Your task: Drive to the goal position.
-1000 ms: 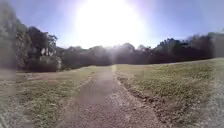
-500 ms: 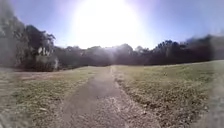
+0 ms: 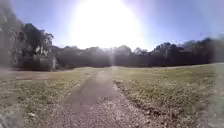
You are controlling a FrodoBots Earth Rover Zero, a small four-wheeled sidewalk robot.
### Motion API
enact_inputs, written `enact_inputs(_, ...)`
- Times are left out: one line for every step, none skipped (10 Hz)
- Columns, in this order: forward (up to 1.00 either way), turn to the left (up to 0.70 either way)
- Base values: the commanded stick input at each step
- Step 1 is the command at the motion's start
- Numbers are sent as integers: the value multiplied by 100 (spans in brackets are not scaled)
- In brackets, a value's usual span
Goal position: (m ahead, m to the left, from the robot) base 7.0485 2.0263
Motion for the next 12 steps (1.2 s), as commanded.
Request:
enact_inputs(50,43)
enact_inputs(50,23)
enact_inputs(50,0)
enact_inputs(50,0)
enact_inputs(50,0)
enact_inputs(50,0)
enact_inputs(50,0)
enact_inputs(50,0)
enact_inputs(50,0)
enact_inputs(50,0)
enact_inputs(50,0)
enact_inputs(50,0)
